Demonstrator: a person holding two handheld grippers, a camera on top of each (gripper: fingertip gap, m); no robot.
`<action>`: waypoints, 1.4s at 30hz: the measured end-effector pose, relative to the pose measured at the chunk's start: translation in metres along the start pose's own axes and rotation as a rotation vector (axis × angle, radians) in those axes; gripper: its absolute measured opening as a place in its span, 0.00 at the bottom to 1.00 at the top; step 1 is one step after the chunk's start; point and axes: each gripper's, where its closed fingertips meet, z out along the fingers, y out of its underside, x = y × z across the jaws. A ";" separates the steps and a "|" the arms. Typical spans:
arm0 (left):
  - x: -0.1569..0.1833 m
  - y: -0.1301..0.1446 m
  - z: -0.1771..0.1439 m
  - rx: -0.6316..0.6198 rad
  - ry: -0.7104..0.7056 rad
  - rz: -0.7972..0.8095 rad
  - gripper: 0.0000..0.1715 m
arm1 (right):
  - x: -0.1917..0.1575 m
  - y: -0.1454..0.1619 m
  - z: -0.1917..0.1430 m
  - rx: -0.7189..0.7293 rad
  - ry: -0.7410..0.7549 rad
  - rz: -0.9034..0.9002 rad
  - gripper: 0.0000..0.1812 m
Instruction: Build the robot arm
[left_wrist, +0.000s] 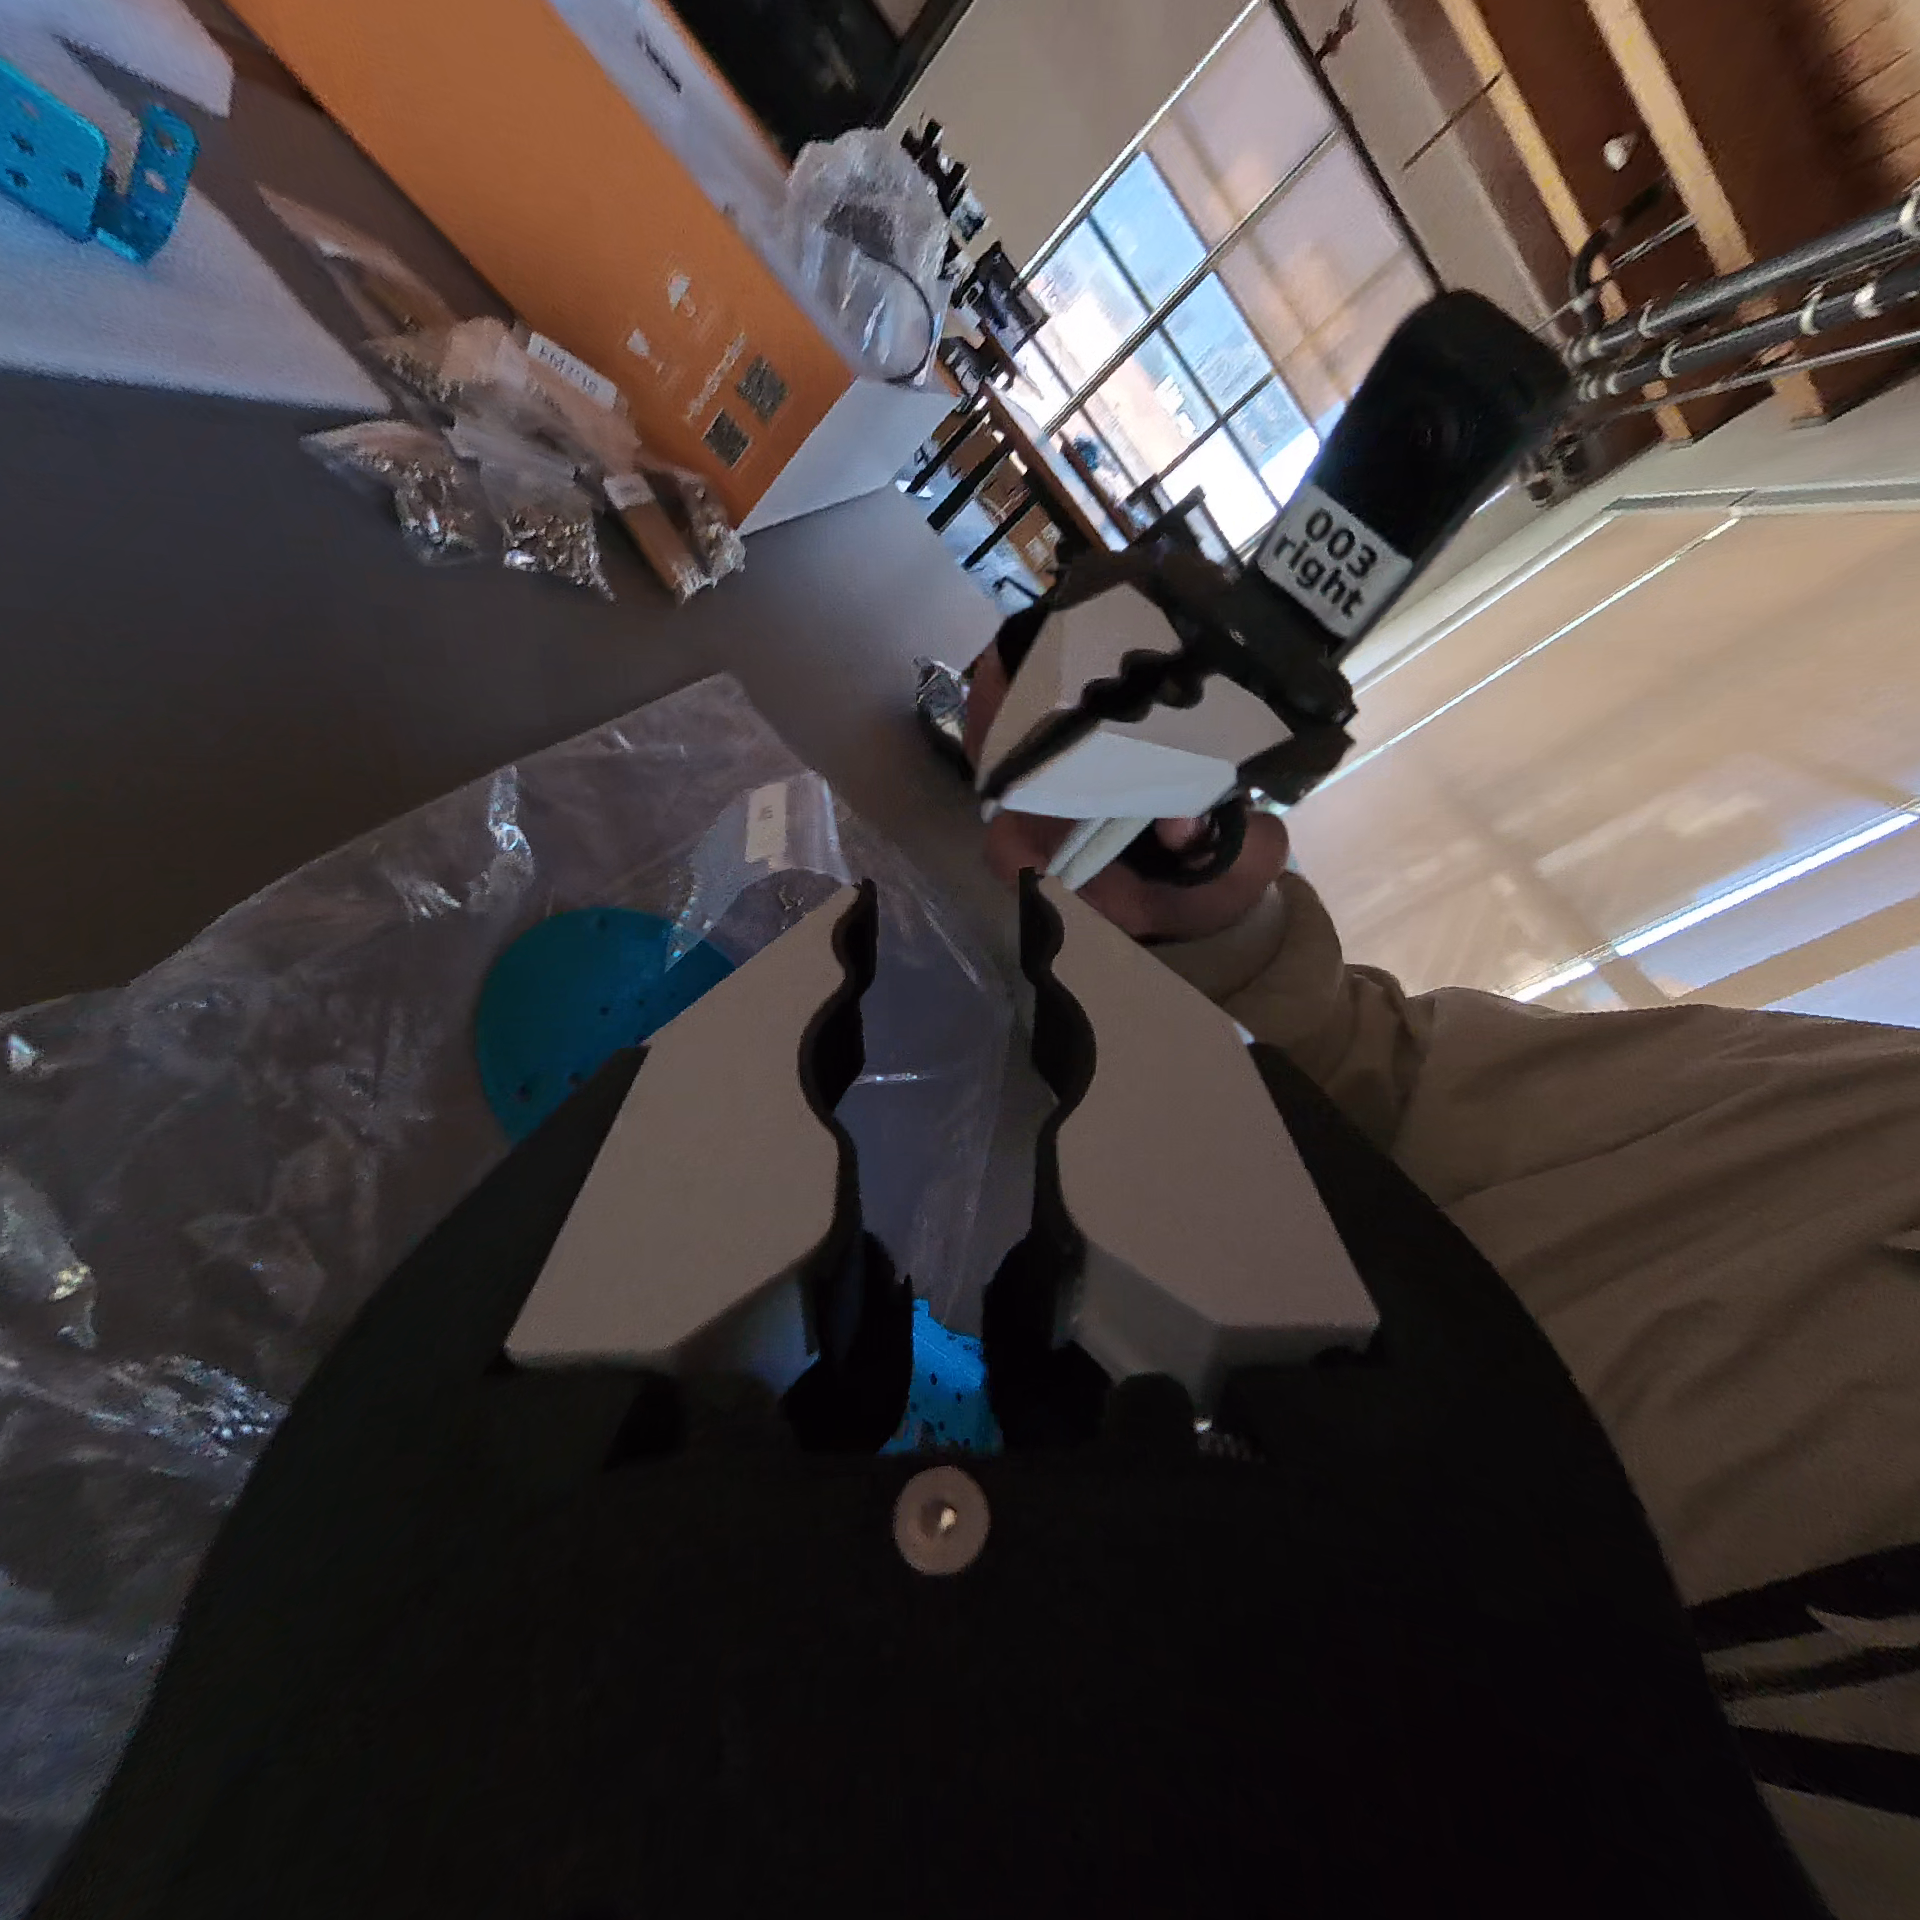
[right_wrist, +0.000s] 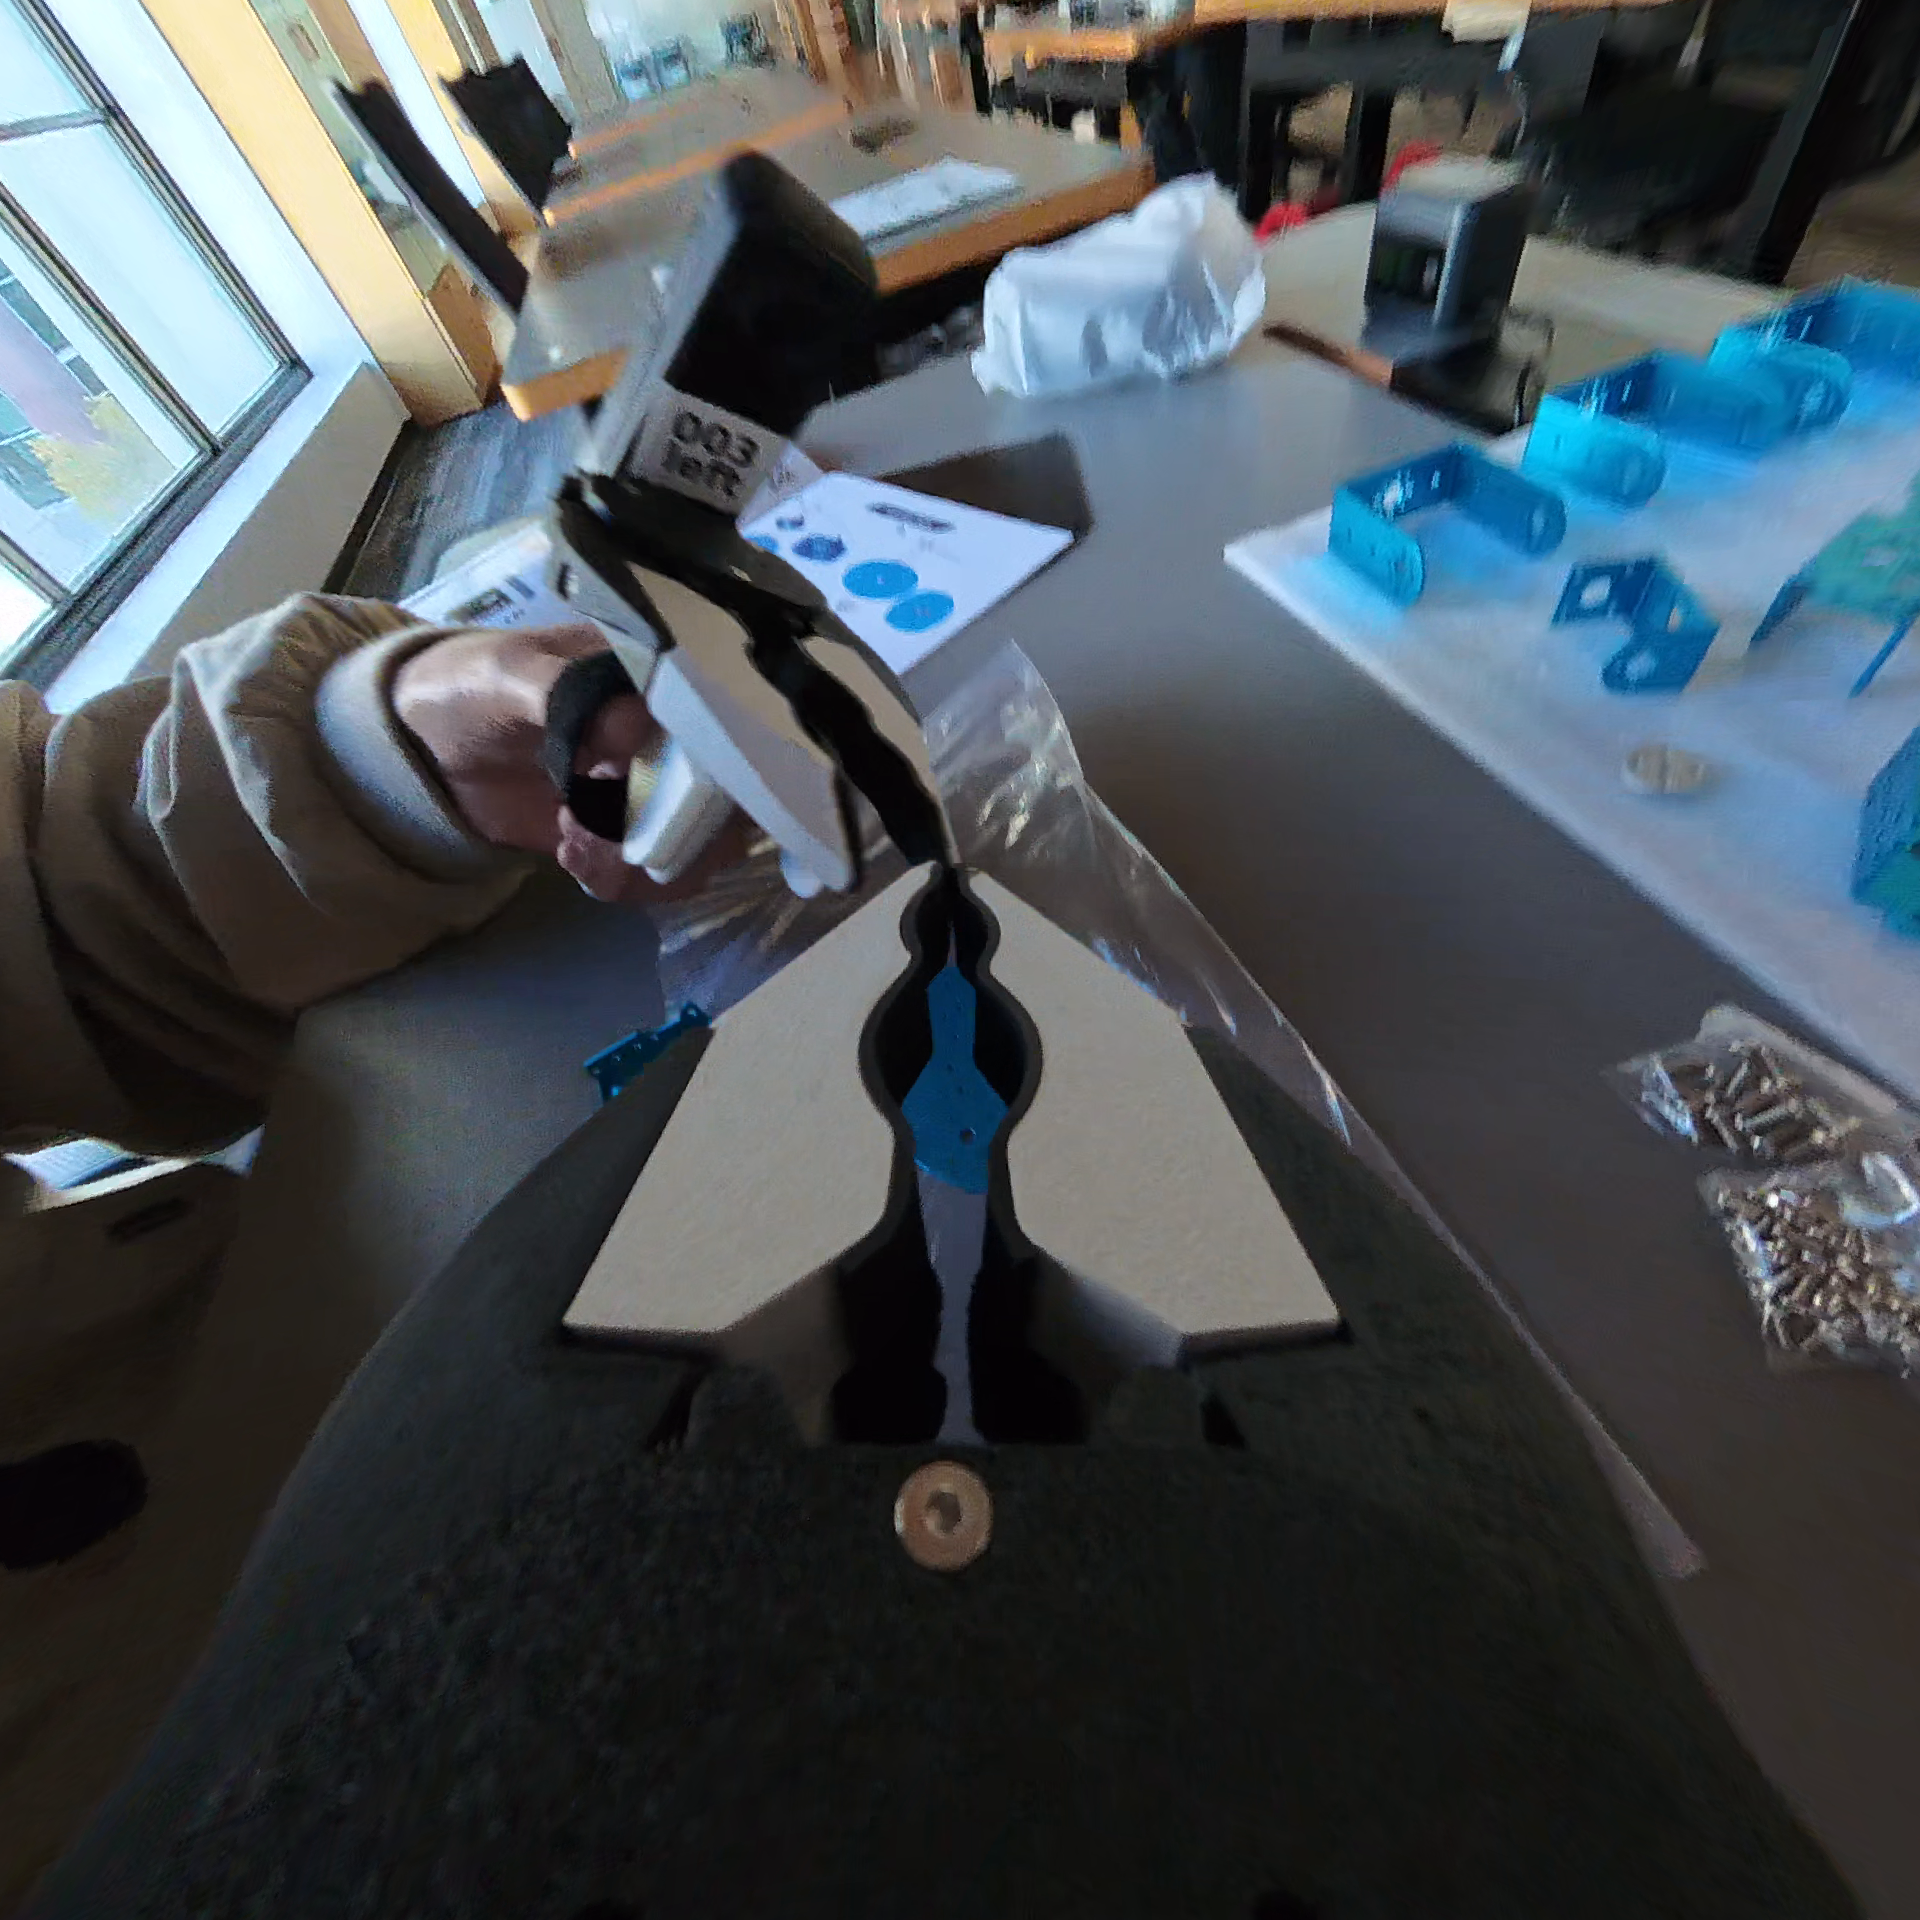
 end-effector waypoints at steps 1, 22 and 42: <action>0.001 -0.002 -0.001 0.012 0.006 0.003 0.15 | -0.004 -0.004 0.000 0.019 0.015 -0.019 0.00; -0.083 -0.016 0.011 -0.534 -0.617 0.597 0.18 | 0.061 0.053 -0.013 -0.305 0.302 -0.140 0.08; -0.015 -0.016 0.040 -0.148 -0.106 0.160 0.00 | 0.028 0.024 -0.001 -0.070 0.096 0.113 0.14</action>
